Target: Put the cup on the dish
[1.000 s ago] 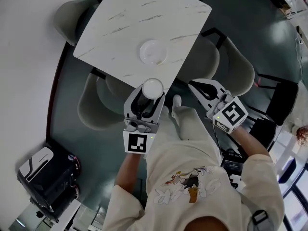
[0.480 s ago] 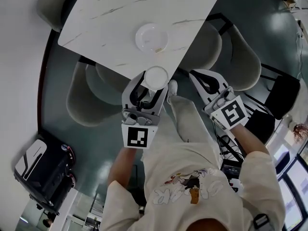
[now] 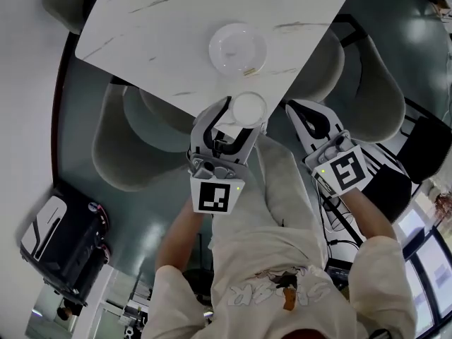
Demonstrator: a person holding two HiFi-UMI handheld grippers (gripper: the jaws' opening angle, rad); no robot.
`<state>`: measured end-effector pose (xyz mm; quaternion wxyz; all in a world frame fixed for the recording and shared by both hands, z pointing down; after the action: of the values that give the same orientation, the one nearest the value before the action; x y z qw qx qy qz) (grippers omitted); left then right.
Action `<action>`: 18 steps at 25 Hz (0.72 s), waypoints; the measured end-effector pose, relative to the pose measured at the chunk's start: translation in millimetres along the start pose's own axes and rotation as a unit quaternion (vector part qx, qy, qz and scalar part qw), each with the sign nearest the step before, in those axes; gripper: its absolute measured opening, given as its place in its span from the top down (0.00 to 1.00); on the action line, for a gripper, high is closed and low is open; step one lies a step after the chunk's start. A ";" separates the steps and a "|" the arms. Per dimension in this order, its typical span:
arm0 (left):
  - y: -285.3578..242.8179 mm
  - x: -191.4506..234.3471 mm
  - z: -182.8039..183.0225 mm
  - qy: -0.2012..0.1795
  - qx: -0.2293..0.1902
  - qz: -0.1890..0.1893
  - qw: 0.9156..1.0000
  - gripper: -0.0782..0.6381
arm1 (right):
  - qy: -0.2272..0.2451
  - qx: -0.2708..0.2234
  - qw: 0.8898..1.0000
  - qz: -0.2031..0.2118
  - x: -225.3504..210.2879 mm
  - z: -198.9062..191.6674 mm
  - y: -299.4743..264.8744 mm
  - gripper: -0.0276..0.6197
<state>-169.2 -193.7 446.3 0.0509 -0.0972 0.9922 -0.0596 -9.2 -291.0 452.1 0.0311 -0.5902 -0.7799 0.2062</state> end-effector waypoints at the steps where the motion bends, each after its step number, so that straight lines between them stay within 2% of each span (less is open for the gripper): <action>1: -2.6 1.6 -6.4 -0.002 0.000 -0.002 1.000 0.55 | -0.002 0.001 1.000 -0.002 -1.8 -4.0 -5.1 0.95; 12: -23.5 19.5 -51.9 0.019 0.009 0.001 1.000 0.55 | -0.016 0.000 1.000 -0.023 -14.5 -34.7 -47.2 0.95; 18: -33.7 28.9 -71.7 0.011 0.018 0.004 1.000 0.55 | -0.018 0.002 1.000 -0.024 -14.1 -47.9 -71.1 0.95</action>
<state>-199.2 -224.5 518.8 0.0419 -0.0912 0.9919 -0.0781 -55.5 -306.0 524.0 0.0235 -0.5678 -0.7935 0.2176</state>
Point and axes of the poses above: the fingertips, and each gripper's own axes: y backward along the fingers, x to its left, z out of its top, the point moved 8 cm from there along y, backward along the fingers, and after that the axes turned 2 degrees about z, right-handed, at the moved point
